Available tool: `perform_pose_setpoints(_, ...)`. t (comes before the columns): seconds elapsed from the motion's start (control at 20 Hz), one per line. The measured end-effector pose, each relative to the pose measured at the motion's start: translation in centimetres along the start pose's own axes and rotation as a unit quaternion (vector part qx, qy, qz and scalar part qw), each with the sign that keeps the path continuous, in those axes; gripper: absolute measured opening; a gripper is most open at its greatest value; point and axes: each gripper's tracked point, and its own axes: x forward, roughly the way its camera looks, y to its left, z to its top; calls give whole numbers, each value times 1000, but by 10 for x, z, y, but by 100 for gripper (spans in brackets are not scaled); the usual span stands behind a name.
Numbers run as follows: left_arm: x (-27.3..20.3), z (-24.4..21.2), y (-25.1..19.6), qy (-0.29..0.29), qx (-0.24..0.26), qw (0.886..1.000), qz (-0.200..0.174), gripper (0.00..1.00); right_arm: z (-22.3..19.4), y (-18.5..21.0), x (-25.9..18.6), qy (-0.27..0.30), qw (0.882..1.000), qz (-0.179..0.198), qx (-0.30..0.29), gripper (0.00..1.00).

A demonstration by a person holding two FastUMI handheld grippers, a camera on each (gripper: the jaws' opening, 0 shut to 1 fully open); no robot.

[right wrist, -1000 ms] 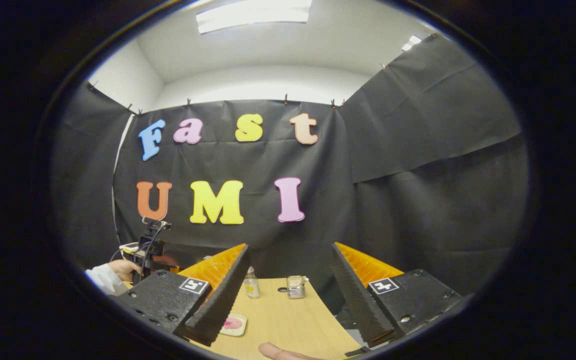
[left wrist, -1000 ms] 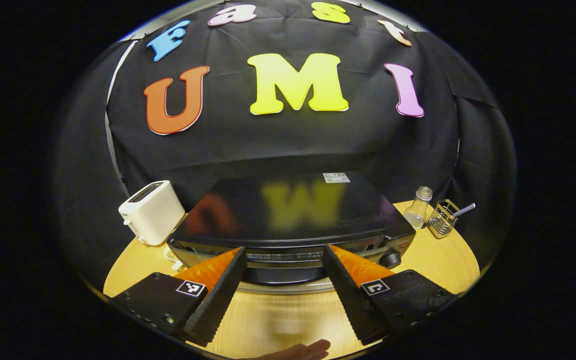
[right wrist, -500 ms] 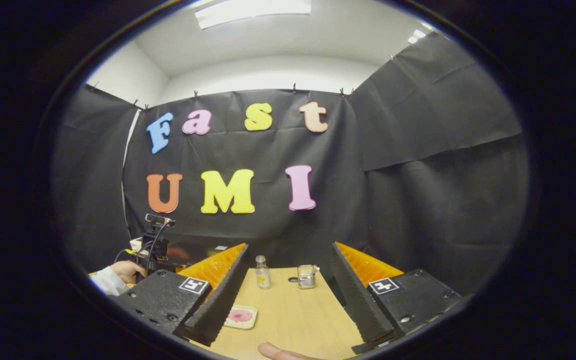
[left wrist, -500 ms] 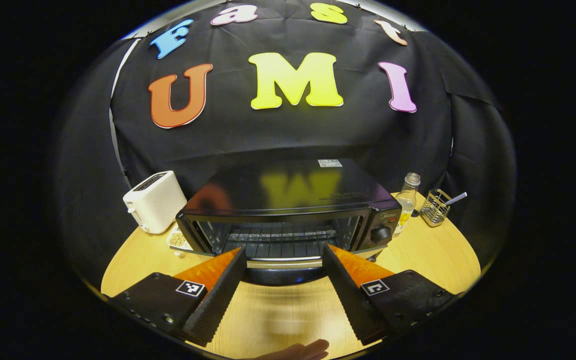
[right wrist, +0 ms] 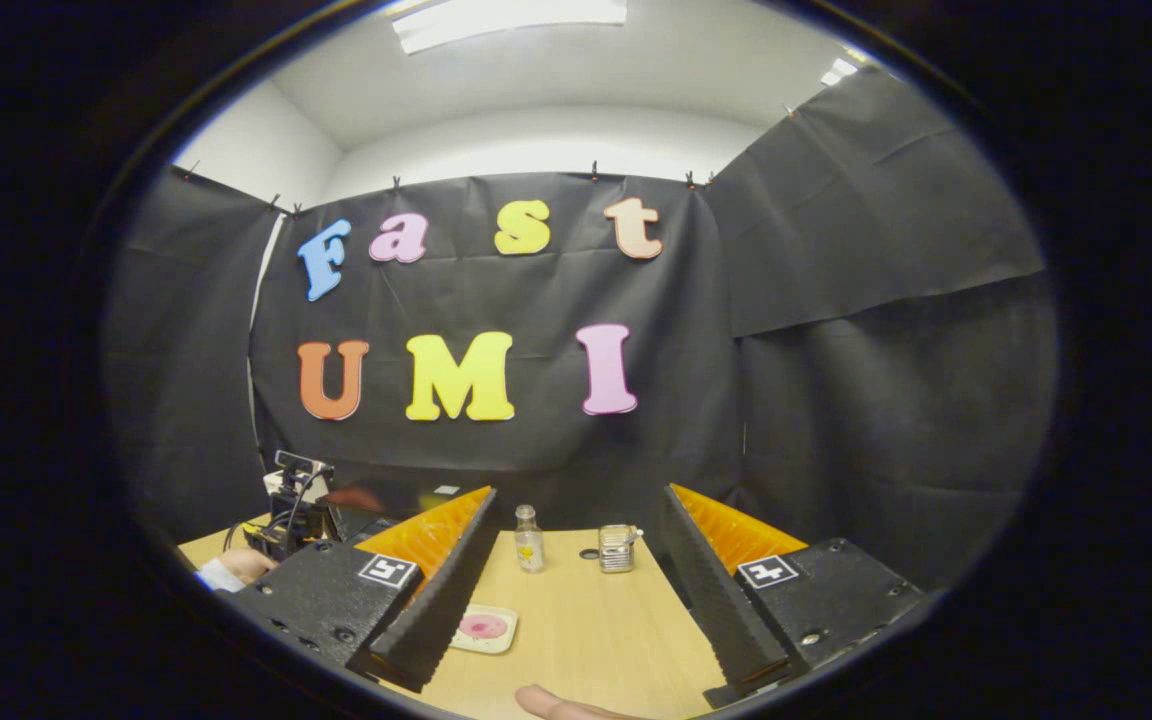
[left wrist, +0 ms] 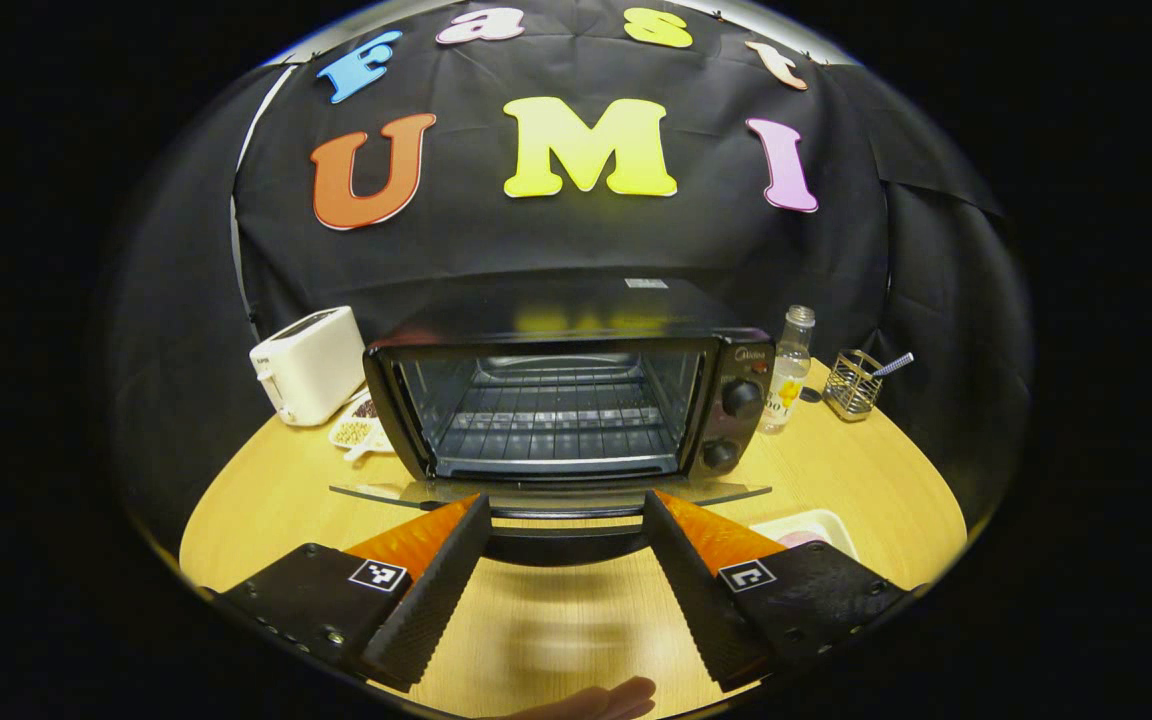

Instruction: Open the electric oven with the left hand, put the food in, and close the electric oven.

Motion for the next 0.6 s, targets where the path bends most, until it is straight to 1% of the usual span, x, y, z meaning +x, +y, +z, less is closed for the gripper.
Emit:
perform_pose_setpoints(0.1,-2,-14,-1,0,1,1000,2,96,-2,-1,1,2,1000,-1,1,100)
perform_pose_setpoints(0.3,-4,-52,-7,33,-10,999,-9,95,-6,4,3,7,1000,2,1,100)
perform_pose_setpoints(0.45,-2,-72,-11,40,-15,999,-10,95,-8,7,6,6,1000,3,-7,100)
perform_pose_setpoints(0.6,9,-104,-18,82,-7,997,-12,95,-14,13,7,13,1000,10,-5,100)
